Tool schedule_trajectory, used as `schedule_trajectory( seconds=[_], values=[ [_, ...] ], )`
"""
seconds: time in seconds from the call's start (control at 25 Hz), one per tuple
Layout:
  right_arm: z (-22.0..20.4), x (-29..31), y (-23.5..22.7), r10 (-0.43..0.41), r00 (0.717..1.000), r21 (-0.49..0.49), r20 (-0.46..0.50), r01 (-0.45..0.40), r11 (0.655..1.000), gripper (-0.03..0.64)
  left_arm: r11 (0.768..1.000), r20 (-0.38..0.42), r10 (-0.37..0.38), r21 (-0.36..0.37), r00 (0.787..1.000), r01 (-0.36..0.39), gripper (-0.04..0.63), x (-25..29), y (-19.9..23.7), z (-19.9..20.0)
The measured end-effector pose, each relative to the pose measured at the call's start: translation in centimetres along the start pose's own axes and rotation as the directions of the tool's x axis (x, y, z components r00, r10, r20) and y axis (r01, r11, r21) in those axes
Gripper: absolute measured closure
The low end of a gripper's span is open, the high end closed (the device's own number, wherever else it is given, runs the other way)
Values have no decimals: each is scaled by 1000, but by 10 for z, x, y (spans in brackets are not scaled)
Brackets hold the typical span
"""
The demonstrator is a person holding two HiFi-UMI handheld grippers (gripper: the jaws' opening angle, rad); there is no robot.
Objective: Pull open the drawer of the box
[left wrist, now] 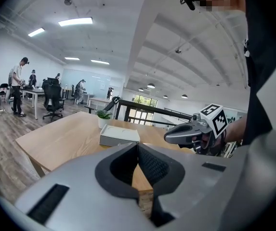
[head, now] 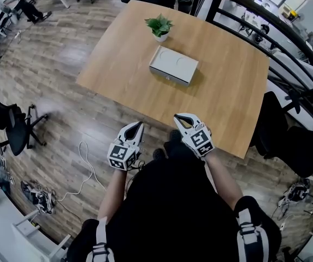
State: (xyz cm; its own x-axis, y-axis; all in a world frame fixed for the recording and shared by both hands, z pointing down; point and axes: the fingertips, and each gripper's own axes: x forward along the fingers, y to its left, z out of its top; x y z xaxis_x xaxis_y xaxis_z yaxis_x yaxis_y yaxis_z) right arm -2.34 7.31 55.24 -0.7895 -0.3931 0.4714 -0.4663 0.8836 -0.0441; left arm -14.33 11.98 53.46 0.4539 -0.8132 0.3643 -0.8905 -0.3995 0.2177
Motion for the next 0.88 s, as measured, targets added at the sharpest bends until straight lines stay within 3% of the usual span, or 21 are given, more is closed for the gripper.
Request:
schedule_trajectory(
  seconds=[0.36, 0.88],
  values=[
    [2, -4, -63, 9, 1000, -5, 2, -9, 1000, 592, 1000, 19, 4, 16, 1000, -5, 572, 55, -13, 31],
    [-4, 1, -105, 67, 998, -22, 17, -67, 998, 592, 998, 47, 70, -5, 996, -70, 571, 88, -19, 52]
  ],
)
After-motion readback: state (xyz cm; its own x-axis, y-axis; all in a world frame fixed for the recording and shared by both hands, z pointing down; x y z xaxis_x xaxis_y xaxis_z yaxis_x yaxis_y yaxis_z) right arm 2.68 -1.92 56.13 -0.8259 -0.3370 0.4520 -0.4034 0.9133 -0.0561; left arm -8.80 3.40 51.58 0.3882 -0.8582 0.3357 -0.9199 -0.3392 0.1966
